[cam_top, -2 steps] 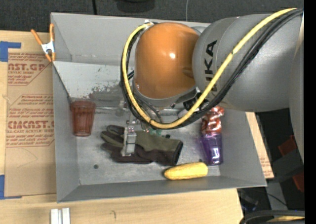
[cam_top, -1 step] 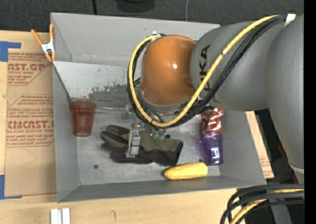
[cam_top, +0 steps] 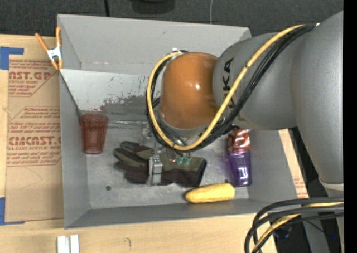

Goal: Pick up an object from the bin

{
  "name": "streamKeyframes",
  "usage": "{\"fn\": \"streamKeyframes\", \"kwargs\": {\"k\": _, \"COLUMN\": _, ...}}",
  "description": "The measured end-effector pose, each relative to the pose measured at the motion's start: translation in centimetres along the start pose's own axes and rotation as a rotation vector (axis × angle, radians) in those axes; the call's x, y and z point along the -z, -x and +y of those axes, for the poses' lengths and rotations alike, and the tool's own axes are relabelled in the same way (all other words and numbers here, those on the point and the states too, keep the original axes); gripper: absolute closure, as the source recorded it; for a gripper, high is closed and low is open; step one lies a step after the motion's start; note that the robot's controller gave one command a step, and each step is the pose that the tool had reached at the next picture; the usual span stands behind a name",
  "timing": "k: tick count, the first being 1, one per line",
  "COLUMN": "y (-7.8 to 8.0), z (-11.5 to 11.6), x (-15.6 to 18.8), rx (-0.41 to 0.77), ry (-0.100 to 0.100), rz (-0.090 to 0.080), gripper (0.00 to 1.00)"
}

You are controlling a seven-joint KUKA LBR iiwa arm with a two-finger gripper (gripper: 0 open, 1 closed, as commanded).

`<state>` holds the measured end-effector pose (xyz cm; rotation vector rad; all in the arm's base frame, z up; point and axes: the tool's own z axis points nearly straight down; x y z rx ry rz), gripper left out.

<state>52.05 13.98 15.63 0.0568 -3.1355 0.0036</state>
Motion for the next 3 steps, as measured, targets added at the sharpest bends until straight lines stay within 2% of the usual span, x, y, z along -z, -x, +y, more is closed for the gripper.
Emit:
{"fn": "streamKeyframes", "kwargs": {"k": 1, "y": 1.9, "z": -3.0, "x": -8.4, "rx": -0.043, "ry": 0.005, "rz": -0.008, "gripper": 1.00}}
{"fn": "streamKeyframes", "kwargs": {"k": 2, "y": 1.9, "z": -3.0, "x": -8.4, "rx": -0.043, "ry": 0.005, "rz": -0.008, "gripper": 1.00}}
{"fn": "streamKeyframes", "kwargs": {"k": 3, "y": 0.0, "z": -4.5, "x": 5.2, "rx": -0.077, "ry": 0.004, "rz": -0.007, "gripper": 1.00}}
